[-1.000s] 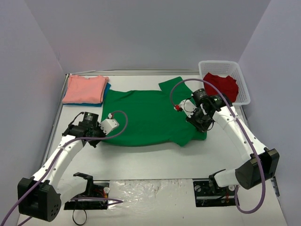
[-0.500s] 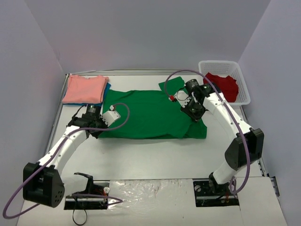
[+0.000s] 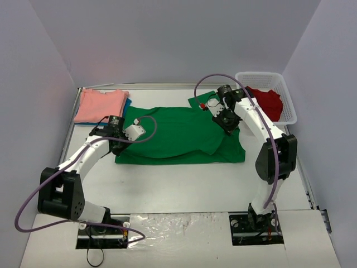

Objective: Fold and stack the t-shirts
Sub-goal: Fold the flattened tshirt in 1/3 of the way

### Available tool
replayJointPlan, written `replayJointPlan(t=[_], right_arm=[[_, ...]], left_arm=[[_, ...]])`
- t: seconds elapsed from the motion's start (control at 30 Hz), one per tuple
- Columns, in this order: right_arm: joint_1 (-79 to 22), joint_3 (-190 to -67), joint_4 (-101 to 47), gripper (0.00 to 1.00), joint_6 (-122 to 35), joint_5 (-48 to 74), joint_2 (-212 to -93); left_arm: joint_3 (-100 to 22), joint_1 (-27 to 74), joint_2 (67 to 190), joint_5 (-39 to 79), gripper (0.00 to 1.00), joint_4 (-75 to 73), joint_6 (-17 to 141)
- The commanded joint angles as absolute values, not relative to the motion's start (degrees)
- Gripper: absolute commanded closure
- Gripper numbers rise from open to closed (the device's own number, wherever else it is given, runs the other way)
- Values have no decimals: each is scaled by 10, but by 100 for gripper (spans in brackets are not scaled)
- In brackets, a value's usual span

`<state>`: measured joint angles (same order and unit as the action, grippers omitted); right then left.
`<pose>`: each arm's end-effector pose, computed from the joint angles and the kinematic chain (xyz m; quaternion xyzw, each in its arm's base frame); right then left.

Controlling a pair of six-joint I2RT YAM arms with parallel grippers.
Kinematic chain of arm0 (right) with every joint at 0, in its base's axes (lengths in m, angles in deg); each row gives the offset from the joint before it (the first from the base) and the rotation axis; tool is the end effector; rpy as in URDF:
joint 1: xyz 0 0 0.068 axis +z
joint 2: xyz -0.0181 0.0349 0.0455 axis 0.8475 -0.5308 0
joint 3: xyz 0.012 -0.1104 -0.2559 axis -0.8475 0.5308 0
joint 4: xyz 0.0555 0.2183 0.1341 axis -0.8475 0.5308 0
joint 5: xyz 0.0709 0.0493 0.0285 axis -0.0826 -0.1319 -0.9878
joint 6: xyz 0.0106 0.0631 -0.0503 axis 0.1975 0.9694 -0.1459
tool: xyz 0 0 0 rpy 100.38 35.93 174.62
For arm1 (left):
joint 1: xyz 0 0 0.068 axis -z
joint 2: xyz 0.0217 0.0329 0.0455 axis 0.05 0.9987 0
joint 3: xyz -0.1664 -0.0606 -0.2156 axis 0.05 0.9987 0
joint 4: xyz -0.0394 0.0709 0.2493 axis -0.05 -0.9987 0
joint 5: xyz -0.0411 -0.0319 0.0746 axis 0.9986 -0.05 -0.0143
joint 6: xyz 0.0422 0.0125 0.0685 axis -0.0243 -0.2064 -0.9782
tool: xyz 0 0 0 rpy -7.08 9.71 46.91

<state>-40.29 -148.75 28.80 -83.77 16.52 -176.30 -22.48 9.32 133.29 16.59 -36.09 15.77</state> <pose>0.3826 0.1267 0.2630 -0.4262 0.8784 0.0030 0.2162 0.2924 -0.0690 0.2095 0.3908 0.8767 0.0158 0.2800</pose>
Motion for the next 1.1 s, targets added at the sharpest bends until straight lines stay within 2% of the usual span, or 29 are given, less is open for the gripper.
replayJointPlan(t=[0.0,0.63,0.8,1.0,1.03,1.07], right_arm=[[-410,-1525,303,100,-847,180,-1794],[-440,-1585,264,100,-841,174,-1925],[-442,-1616,258,100,-837,171,-1962],[-448,-1652,247,100,-832,177,-1997],[-448,-1655,247,100,-833,177,-2005],[-449,-1658,246,97,-834,179,-2008]], left_arm=[[-262,86,1351,160,98,-346,149],[-300,69,1475,159,96,-303,147],[-306,67,1498,157,84,-292,151],[-306,66,1504,147,76,-282,159],[-305,66,1502,142,71,-282,159],[-304,66,1500,140,69,-283,160]])
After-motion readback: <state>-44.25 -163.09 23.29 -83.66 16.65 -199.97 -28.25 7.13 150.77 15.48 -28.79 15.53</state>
